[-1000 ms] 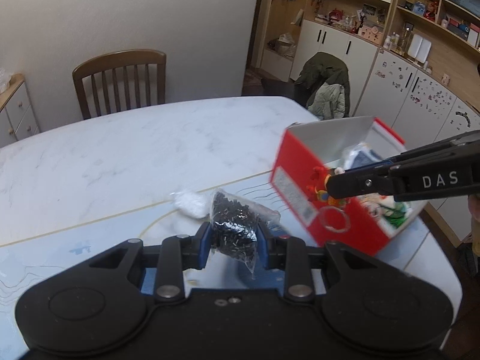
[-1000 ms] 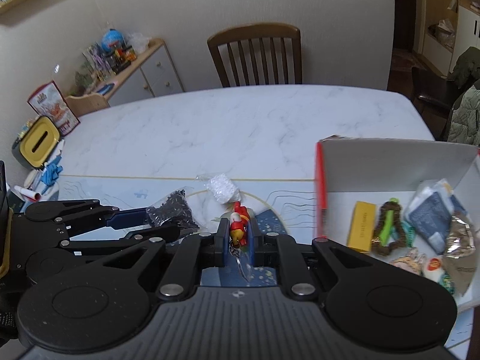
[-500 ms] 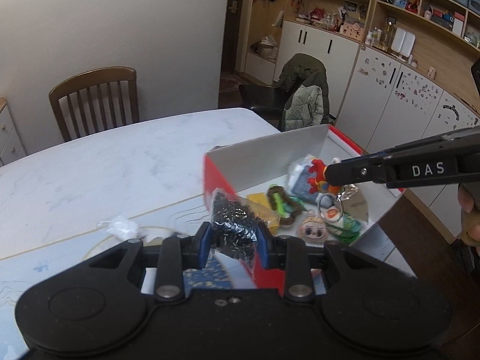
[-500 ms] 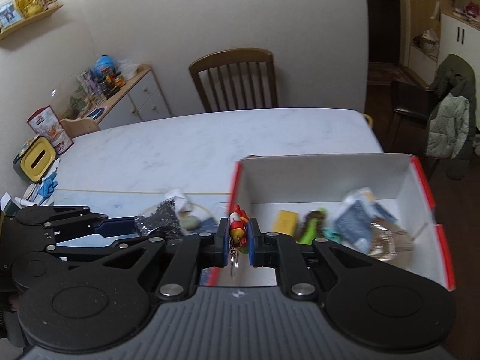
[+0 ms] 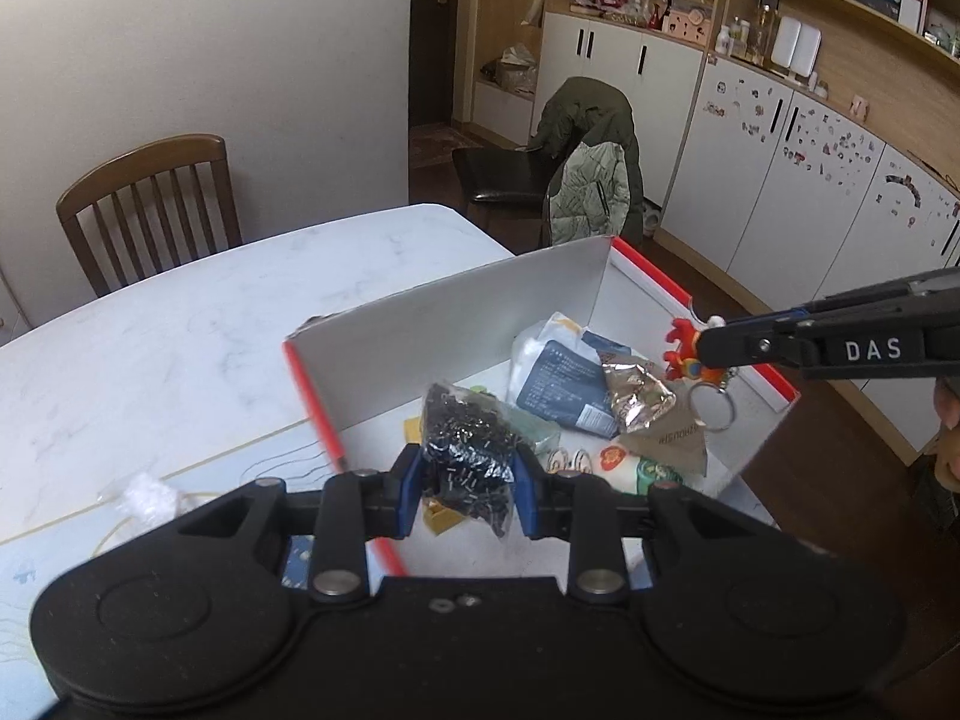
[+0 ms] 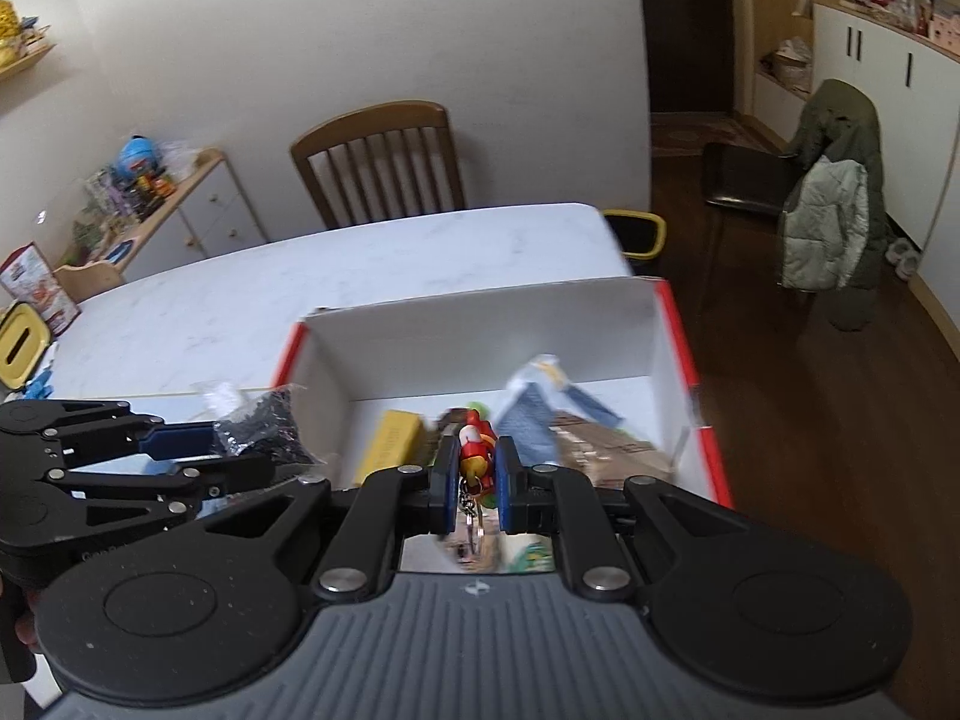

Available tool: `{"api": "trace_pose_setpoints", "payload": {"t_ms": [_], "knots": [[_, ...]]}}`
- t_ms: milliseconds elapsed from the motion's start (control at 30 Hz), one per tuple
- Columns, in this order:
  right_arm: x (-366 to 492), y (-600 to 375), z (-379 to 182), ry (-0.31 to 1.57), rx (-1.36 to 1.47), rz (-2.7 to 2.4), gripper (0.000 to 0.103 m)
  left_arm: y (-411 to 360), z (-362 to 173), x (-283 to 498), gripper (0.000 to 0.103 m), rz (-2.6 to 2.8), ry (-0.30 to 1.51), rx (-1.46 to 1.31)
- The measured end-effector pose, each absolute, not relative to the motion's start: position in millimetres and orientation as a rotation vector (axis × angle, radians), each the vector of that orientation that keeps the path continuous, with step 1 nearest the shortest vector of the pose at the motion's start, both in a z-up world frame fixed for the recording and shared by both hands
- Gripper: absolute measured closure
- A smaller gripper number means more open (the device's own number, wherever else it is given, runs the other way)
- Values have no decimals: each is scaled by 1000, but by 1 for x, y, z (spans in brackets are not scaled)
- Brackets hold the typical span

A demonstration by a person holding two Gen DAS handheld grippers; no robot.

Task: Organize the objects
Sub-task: 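Carry the black bag into the shoebox and open the left tool while the right tool releases the rooster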

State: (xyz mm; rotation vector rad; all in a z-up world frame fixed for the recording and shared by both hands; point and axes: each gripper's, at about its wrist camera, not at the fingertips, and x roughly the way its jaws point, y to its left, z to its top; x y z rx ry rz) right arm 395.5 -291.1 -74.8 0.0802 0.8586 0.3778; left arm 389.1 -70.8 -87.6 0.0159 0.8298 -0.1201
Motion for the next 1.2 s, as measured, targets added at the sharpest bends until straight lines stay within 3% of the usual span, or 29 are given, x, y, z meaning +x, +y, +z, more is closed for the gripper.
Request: {"api": "trace_pose_setpoints", "payload": {"t_ms": [600, 1200], "knots": [[431, -315, -123, 908, 3, 322, 91, -93, -136, 465, 74, -41, 931, 43], [424, -301, -153, 946, -90, 369, 91, -98, -165, 490, 74, -24, 1041, 42]]}}
